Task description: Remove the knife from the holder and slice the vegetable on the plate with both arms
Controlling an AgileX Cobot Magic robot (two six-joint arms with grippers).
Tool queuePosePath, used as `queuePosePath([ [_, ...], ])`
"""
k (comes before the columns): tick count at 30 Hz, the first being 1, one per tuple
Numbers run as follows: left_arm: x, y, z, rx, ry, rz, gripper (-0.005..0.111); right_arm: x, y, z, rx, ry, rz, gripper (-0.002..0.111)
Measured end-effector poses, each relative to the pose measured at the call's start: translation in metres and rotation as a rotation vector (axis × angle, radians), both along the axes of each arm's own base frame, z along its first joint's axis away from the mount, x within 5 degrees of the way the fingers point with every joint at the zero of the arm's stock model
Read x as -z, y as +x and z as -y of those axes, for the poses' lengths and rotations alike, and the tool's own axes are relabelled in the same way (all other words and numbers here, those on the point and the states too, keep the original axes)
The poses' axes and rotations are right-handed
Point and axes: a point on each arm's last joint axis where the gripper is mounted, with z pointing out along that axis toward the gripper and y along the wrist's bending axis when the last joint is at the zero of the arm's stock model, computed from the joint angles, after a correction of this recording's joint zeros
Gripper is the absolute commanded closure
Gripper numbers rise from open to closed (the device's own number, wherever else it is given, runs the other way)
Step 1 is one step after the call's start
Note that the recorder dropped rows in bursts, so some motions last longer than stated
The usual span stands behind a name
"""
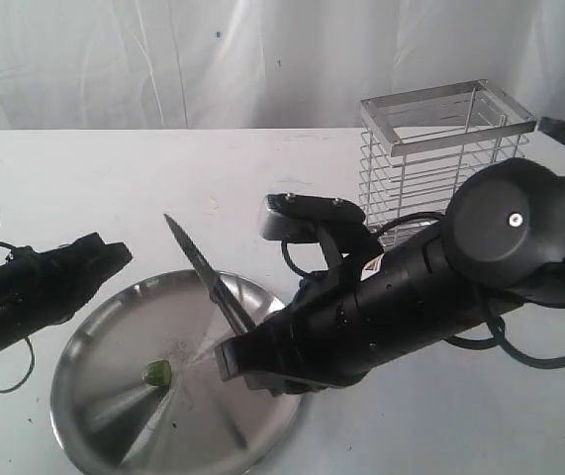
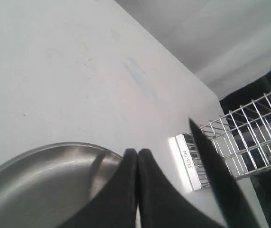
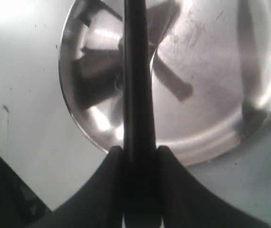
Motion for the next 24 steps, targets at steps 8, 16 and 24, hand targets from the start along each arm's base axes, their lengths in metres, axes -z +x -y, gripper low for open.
queuePosePath([
  [8, -0.025, -0.001, -0.015, -0.04, -0.011, 0.098, 0.107, -0.028, -0.001, -0.002, -0.08, -0.11, -0.09, 0.108],
  [16, -0.025, -0.013, -0.031, -0.043, 0.304, -0.035, 0.107, -0.016, -0.027, -0.034, -0.011, -0.125, -0.126, 0.108],
  [24, -0.051, 0.003, -0.041, -0.006, 0.599, -0.145, 0.107, 0.0, -0.051, -0.066, 0.184, -0.123, -0.04, 0.108],
])
